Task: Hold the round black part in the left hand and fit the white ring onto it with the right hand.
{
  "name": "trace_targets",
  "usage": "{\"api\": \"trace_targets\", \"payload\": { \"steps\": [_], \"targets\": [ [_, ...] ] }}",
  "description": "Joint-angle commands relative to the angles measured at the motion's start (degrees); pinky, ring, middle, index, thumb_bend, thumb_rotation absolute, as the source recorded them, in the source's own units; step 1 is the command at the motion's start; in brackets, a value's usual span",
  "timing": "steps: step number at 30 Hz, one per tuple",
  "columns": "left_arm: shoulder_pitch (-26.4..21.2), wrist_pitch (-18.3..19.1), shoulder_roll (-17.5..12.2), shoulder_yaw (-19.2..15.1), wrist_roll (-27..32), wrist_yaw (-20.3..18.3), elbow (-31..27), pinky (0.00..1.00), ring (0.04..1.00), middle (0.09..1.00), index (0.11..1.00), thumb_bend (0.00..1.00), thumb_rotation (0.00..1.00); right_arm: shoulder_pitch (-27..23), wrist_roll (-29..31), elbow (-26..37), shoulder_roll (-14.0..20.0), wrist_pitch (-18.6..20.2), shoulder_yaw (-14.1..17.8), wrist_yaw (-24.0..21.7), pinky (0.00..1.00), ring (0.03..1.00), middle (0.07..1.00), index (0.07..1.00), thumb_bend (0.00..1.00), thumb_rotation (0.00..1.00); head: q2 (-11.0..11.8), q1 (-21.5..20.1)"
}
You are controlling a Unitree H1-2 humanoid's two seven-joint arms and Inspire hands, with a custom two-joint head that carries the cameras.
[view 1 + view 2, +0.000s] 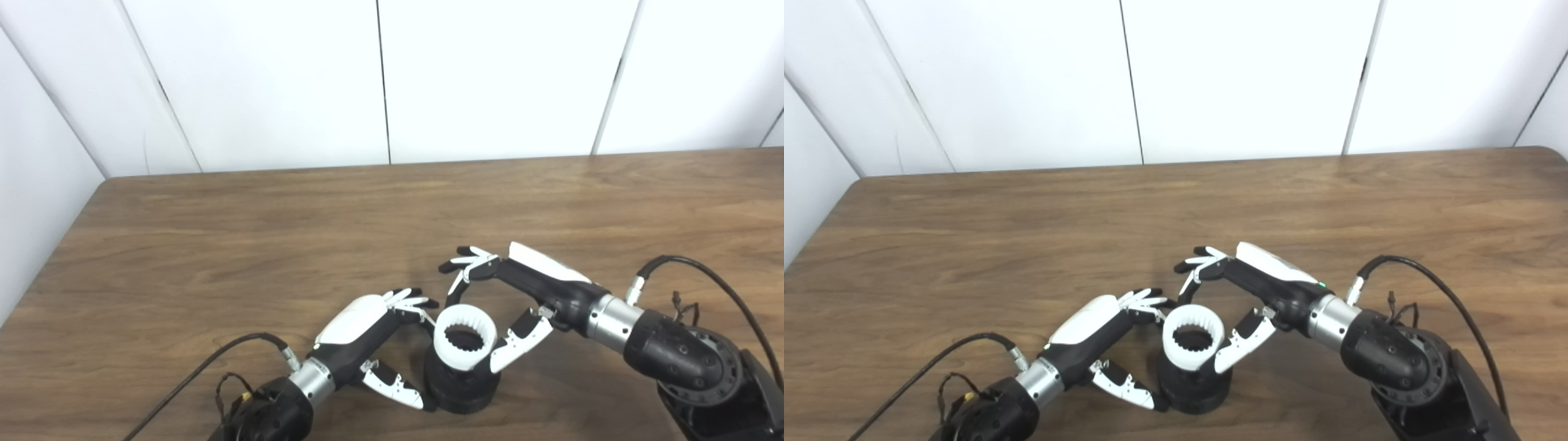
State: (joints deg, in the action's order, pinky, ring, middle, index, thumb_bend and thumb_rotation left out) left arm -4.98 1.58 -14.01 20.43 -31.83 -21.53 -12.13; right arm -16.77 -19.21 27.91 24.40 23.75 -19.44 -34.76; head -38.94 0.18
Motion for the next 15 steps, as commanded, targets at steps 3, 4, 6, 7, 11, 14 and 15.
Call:
{"api": "trace_targets", "payload": {
  "steps": [3, 4, 6, 7, 11, 14, 15],
  "targets": [
    [-1.91, -0.66, -0.07, -0.21, -0.31, 0.98, -0.67, 1.00, 0.983, 0.901, 0.588, 0.83, 0.24, -2.25, 0.44, 2.14, 0.75, -0.16, 0.76, -0.22, 0.94, 1.000, 0.888, 0.489, 0.53, 0.15, -0.11, 0.02],
    [-1.88, -0.59, -0.03, -0.21, -0.30, 0.96, -0.76, 1.00, 0.982, 0.900, 0.587, 0.83, 0.25, -2.26, 0.39, 2.18, 0.91, -0.11, 0.77, -0.37, 0.94, 1.000, 0.889, 0.489, 0.53, 0.15, -0.21, -0.11],
    [-1.85, -0.51, 0.00, -0.22, -0.26, 0.93, -0.84, 1.00, 0.981, 0.900, 0.587, 0.83, 0.24, -2.25, 0.28, 2.21, 1.00, -0.13, 0.83, -0.56, 0.94, 1.000, 0.887, 0.489, 0.53, 0.15, -0.21, -0.11],
    [-1.85, -0.49, 0.01, -0.23, -0.24, 0.92, -0.86, 1.00, 0.981, 0.899, 0.587, 0.83, 0.24, -2.24, 0.25, 2.21, 1.00, -0.15, 0.85, -0.61, 0.94, 1.000, 0.886, 0.489, 0.53, 0.15, -0.21, -0.11],
    [-1.91, -1.04, -0.04, -0.21, 0.13, 1.01, -0.56, 1.00, 0.982, 0.897, 0.588, 0.83, 0.24, -2.03, 0.55, 1.96, 1.32, -0.74, 1.17, -0.68, 0.94, 1.000, 0.884, 0.489, 0.53, 0.15, -0.59, 0.06],
    [-1.94, -0.62, -0.08, -0.24, 0.25, 0.67, -0.89, 1.00, 0.983, 0.897, 0.590, 0.84, 0.24, -2.02, 0.64, 1.94, 1.41, -0.75, 1.23, -0.80, 0.94, 1.000, 0.884, 0.488, 0.53, 0.15, -0.59, 0.06],
    [-1.94, -0.58, -0.08, -0.24, 0.27, 0.64, -0.92, 1.00, 0.983, 0.897, 0.590, 0.84, 0.24, -2.02, 0.64, 1.95, 1.40, -0.72, 1.23, -0.82, 0.94, 1.000, 0.884, 0.488, 0.53, 0.15, -0.59, 0.06]
  ]
}}
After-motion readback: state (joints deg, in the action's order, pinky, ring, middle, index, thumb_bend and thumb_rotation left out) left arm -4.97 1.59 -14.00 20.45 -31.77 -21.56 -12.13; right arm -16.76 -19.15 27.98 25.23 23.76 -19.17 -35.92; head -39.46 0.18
